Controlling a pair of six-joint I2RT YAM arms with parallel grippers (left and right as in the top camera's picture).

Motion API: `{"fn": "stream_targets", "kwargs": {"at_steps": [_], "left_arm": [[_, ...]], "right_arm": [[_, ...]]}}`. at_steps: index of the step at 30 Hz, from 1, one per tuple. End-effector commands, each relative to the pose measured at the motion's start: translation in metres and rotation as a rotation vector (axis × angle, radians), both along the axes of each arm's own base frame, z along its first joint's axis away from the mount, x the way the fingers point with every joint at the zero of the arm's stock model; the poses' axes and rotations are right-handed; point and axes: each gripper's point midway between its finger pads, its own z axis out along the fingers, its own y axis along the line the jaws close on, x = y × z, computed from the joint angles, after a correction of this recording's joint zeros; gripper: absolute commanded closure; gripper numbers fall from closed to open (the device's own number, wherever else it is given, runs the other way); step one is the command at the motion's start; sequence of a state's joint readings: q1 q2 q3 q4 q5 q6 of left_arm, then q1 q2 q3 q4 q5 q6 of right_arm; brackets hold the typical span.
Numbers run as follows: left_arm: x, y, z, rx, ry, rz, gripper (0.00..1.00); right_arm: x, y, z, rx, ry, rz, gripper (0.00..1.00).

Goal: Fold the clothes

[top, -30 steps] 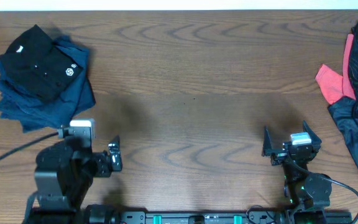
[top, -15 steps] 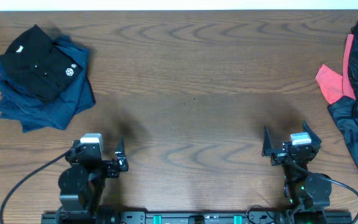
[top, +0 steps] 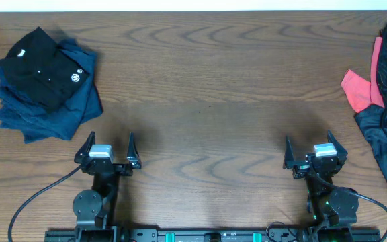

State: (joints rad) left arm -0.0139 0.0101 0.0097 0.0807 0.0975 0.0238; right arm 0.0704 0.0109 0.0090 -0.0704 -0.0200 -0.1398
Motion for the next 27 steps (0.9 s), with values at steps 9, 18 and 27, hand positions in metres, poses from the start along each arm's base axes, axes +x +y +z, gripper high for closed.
{"fn": "stream_targets", "kwargs": {"at_steps": [9, 18, 27], "left_arm": [[-0.003, 0.002, -0.036, 0.037, 0.137, 0.006, 0.02], [-0.003, 0.002, -0.036, 0.037, 0.14, 0.006, 0.02], [-0.003, 0.002, -0.037, 0.037, 0.141, 0.006, 0.02]], "right_arm": [[0.0, 0.002, -0.001, -0.01, -0.002, 0.009, 0.01], [0.0, 0.002, -0.001, -0.01, -0.002, 0.01, 0.01], [0.0, 0.002, -0.001, -0.01, -0.002, 0.01, 0.01]]}}
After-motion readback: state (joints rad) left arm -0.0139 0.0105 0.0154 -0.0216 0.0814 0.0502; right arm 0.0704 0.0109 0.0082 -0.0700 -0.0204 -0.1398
